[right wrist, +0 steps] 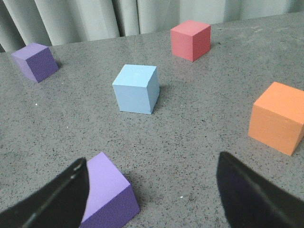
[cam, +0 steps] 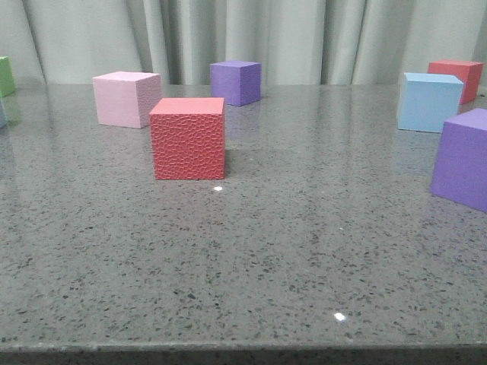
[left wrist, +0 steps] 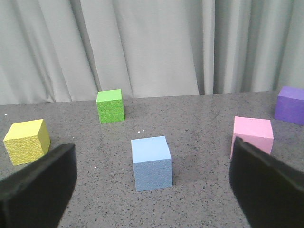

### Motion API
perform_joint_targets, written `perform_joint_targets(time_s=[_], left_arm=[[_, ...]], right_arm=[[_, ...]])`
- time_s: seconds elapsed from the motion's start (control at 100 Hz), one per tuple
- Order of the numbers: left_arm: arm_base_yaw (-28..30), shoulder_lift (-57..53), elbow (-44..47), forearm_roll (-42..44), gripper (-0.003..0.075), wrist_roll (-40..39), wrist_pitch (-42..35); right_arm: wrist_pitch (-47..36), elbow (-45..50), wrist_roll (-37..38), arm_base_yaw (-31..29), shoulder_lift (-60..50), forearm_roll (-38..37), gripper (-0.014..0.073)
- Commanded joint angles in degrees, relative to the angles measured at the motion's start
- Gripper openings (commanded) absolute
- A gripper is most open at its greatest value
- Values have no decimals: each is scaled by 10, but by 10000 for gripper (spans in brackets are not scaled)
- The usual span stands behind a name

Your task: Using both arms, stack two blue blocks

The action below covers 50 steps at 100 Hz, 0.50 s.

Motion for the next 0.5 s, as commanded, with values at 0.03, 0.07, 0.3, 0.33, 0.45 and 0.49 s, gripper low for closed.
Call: perform_joint_targets(time_s=[0.03,0.07,0.3,0.33,0.45,0.49], left_arm=[[-2,7,-21,-9,686,0,-66],[-2,7,-21,-9,678,0,-68],[-2,7,-21,-14,627,0,-86],[-2,7,-21,-14,627,0,-86],[-2,7,-21,-14,627,0,-88],[-2,7,-21,-14,627,0,-91]], right_arm=[[-44,-20,-1,-2,8,-3,578],[-49,-20,-1,-2,8,-3,577],[-67,-36,-2,-2,19,-5,580],[-62,-44,-2,-2,25,-5,580],[-43,-91,-2,-2,65,-5,580],[-39,-111,-2,-2,85,-5,580]])
